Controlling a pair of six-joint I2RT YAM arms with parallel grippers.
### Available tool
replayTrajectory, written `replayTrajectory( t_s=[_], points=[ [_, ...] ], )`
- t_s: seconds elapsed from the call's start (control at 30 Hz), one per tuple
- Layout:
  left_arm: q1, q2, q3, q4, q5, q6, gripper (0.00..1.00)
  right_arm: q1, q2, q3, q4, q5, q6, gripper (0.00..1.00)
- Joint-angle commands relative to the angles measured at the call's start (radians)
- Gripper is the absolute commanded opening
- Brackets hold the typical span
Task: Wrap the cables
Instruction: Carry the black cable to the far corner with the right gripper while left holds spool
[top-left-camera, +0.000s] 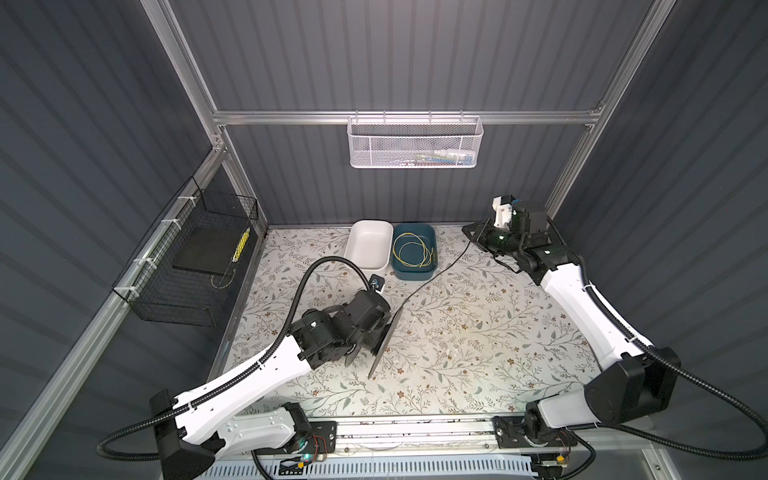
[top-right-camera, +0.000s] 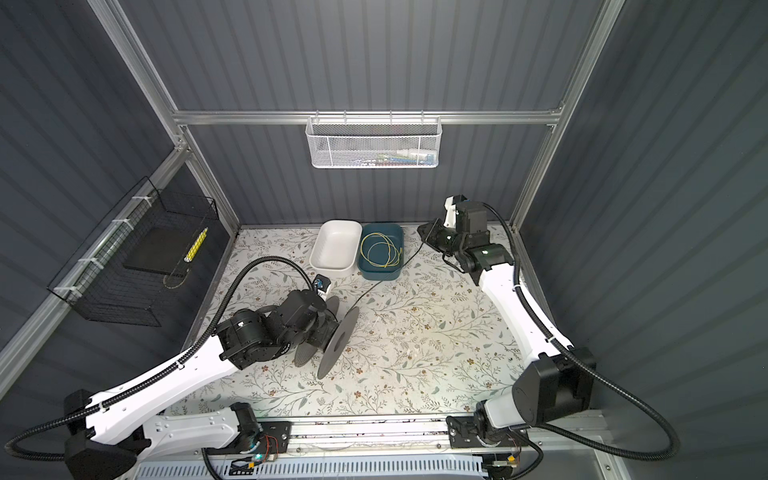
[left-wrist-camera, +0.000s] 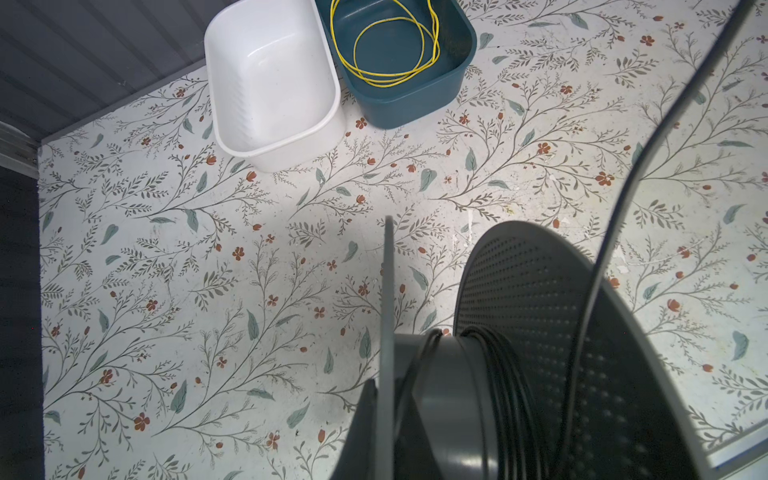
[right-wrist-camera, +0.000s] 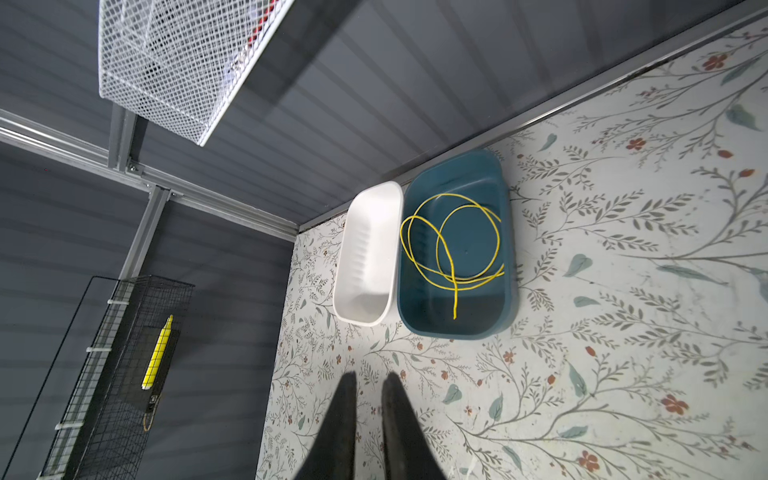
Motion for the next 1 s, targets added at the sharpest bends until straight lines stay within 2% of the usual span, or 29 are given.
replayTrajectory(
  t_s=[0.0,0.5,0.6,0.83,0.97],
  points=[
    [-0.001,-0.024,0.031,0.015,0.014,0.001,0.0,-0.014,0.024,-0.003,0.013,-0.043,-0.009,0.17],
    [-0.001,-0.03,0.033,0.008,0.026,-0.002,0.0,-0.105,0.086,-0.024,0.016,-0.085,-0.009,0.22],
    [-0.001,-0.025,0.035,0.011,0.03,-0.004,0.0,-0.117,0.096,-0.026,0.031,-0.098,-0.004,0.19],
    [-0.002,-0.016,0.045,0.005,0.039,-0.005,0.0,-0.171,0.108,-0.034,0.049,-0.114,0.017,0.23],
    [-0.003,-0.019,0.047,0.001,0.039,-0.005,0.0,-0.209,0.107,-0.032,0.053,-0.132,0.025,0.21]
  ],
)
